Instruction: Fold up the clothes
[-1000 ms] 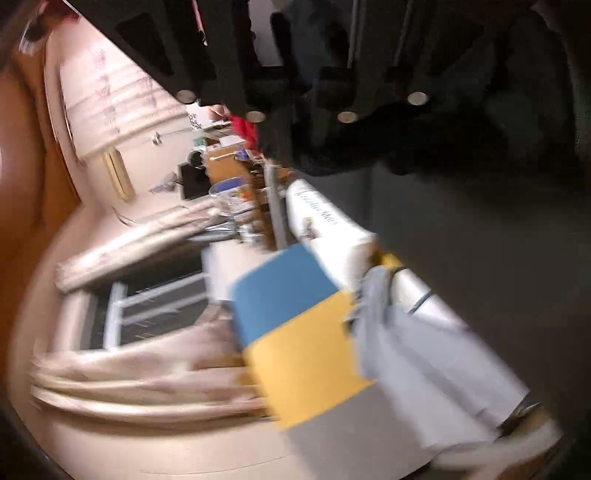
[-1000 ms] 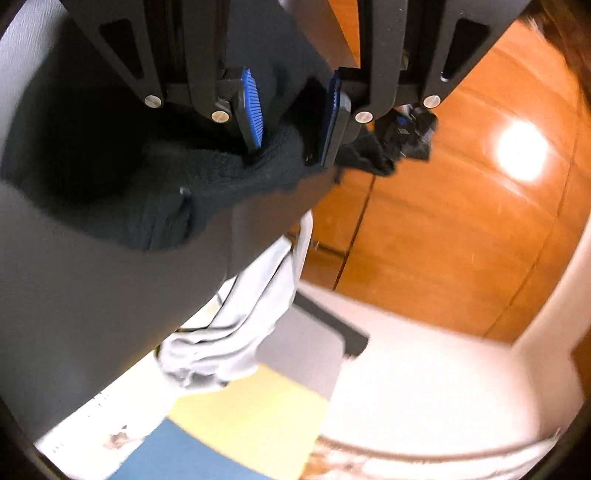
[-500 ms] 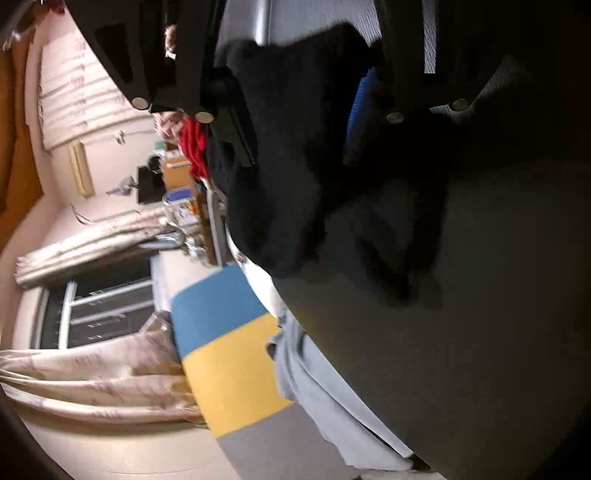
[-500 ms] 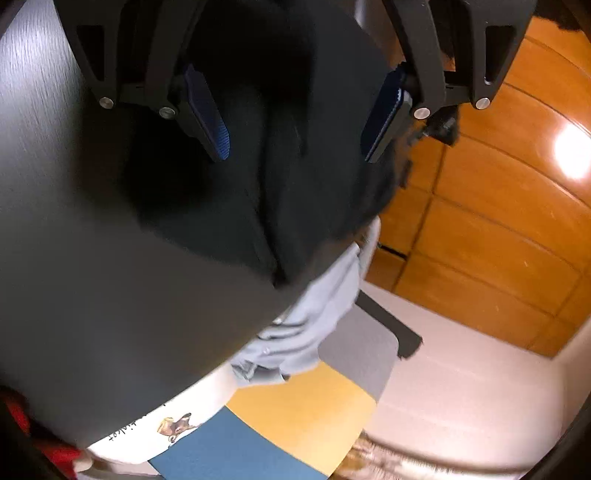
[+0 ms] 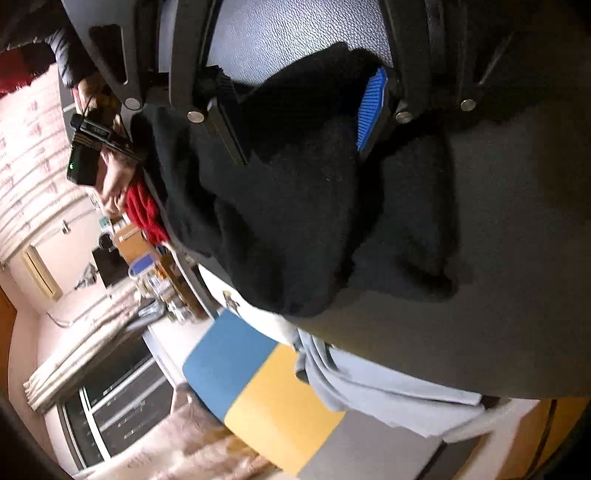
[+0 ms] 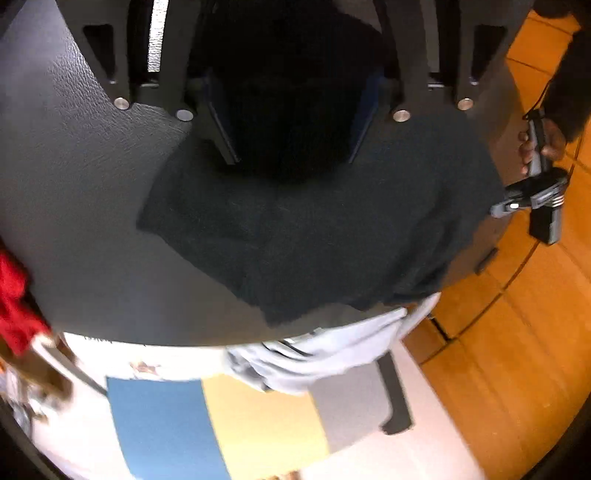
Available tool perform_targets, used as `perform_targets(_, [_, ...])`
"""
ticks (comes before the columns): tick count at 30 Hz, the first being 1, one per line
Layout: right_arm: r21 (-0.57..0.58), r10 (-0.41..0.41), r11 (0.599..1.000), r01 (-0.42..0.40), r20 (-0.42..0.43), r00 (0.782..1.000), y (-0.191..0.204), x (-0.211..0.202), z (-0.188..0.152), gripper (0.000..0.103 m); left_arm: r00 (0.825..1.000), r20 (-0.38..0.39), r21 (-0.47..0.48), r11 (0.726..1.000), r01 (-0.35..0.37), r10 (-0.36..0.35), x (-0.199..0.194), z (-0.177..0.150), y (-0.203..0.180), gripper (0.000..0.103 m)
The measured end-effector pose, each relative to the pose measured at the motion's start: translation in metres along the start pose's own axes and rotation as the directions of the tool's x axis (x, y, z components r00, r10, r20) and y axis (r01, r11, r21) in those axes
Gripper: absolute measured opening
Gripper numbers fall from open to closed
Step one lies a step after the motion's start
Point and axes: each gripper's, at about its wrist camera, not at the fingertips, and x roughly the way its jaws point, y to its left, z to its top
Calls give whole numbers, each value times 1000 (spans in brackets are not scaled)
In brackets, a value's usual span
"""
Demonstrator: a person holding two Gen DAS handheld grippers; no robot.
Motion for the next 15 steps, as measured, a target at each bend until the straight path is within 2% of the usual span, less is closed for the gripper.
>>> perform_targets(2, [-3,-10,1000,10,-17,1000,1,4,1,58,999,-21,-17,1000,24,-24,0,3,3,52])
perform_targets(3, [0,-18,1000,18,-20,1000,1,6,1,53,999,-29,-30,999,40,-41,0,4,4,47])
perform_targets(4, [3,-27,1000,27,-22,999,1,7,1,48,998,-35,-42,997,59,-60,0,5,6,29])
perform_targets(5, [6,-35,999,36,-24,999,1,9,1,33,996,-35,-55,995,85,-87,-1,6,8,7])
perform_targets(6, [4,-56,998,57,-25,998,0,10,2,28,993,-36,-68,992,109,-112,-2,8,9,6])
perform_targets(10, [-24,-97,995,97,-35,995,3,3,0,25,984,-41,-54,984,172,-174,-15,12,-1,5])
perform_targets(12, [14,-53,998,54,-27,998,4,-8,5,12,976,-26,-22,976,215,-215,-31,15,-13,5])
perform_targets(15, [63,29,998,-30,15,999,3,-38,9,6,967,-6,36,966,255,-255,-60,15,-28,5])
